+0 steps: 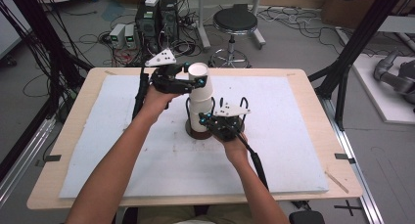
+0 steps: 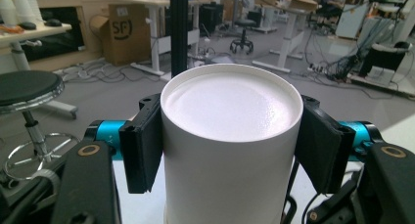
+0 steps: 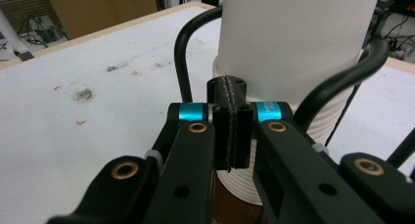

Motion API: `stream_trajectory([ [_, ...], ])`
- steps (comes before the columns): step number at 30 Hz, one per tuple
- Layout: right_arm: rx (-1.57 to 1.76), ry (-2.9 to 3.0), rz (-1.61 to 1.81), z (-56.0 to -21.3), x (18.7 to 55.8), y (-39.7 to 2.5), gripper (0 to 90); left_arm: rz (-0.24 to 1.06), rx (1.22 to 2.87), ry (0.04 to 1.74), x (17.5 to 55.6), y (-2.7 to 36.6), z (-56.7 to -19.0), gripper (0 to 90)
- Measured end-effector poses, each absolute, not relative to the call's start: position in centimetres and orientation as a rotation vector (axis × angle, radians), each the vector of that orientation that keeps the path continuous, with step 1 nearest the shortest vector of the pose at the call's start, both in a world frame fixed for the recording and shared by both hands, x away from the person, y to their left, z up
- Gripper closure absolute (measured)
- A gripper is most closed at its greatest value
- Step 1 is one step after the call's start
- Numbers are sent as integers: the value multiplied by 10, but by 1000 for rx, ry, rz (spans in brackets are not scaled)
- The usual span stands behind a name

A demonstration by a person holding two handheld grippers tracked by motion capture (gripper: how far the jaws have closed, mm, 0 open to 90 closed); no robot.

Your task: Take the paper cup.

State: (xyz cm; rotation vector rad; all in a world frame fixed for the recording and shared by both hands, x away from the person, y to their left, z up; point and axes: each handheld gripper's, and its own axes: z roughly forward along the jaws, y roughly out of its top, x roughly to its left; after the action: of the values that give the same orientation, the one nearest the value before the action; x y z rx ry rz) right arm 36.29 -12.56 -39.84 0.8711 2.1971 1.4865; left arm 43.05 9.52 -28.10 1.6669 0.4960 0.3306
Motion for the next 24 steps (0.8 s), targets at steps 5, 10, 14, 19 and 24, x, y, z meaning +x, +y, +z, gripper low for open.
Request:
stream_trajectory([
  [5, 838, 2186, 1505, -393, 360, -129, 900, 345, 1614, 499, 423, 105, -261, 334],
  [10, 753, 2210, 1507, -385, 352, -134, 873, 361, 1588, 499, 411, 124, -246, 334],
  [14, 709, 2243, 1510, -380, 347, -137, 766, 368, 1579, 503, 401, 139, -240, 334],
  [19, 684, 2253, 1519, -374, 339, -149, 641, 371, 1568, 508, 380, 157, -245, 334],
  [24, 660, 2273, 1525, -372, 333, -161, 537, 388, 1593, 511, 363, 170, -259, 334],
])
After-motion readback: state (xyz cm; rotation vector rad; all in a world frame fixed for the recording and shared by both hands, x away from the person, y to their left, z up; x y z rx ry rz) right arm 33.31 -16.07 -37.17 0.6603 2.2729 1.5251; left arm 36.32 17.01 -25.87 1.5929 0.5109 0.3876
